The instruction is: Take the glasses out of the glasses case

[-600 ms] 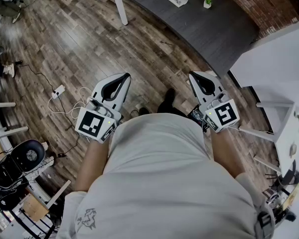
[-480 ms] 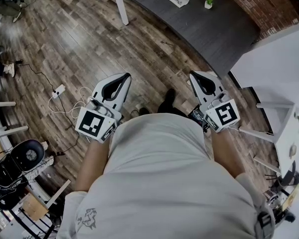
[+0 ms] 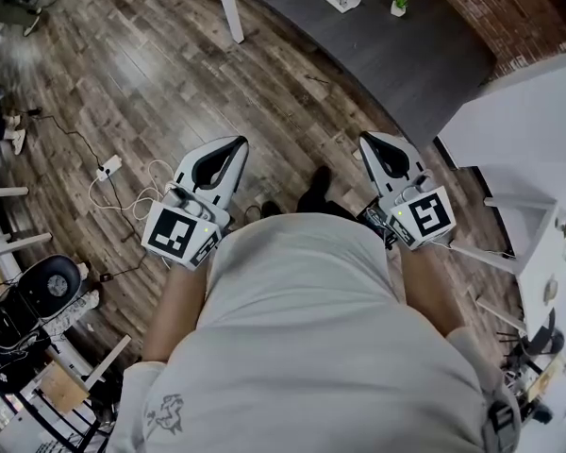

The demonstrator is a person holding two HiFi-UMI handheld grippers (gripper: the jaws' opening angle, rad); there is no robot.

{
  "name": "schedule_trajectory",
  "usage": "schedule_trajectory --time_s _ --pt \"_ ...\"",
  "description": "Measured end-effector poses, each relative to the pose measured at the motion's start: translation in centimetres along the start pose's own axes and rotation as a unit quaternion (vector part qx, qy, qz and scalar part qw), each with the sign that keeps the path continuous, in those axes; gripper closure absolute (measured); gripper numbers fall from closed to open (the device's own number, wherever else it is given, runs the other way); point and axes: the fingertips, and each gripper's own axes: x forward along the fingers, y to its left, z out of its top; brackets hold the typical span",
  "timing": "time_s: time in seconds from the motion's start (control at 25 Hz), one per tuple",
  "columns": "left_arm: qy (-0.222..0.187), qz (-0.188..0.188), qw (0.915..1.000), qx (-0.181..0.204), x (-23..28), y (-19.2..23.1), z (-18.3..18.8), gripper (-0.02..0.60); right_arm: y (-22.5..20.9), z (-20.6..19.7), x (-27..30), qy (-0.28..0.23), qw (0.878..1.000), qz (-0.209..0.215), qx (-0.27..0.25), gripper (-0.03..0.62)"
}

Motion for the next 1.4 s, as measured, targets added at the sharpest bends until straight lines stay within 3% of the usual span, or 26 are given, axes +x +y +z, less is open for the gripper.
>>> schedule_trajectory --time_s 0.52,0.96,1.4 --pt "0.019 0.003 0.9998 -0.010 3.9 1.0 -0.8 0.571 -3.7 -1.3 1.3 0.002 1.000 0.005 0.010 0.586" --pt "0.038 0.005 0.9991 -0.018 10.2 2.4 -1.3 0.571 -10.1 -2.7 3.5 0.011 1.000 0.010 0.028 0.580" --pt "0.043 0.013 0.9988 -0.017 19.4 2.9 -0.2 0.571 -19.6 -3.5 4.7 0.008 0.999 0.021 0.039 0.456"
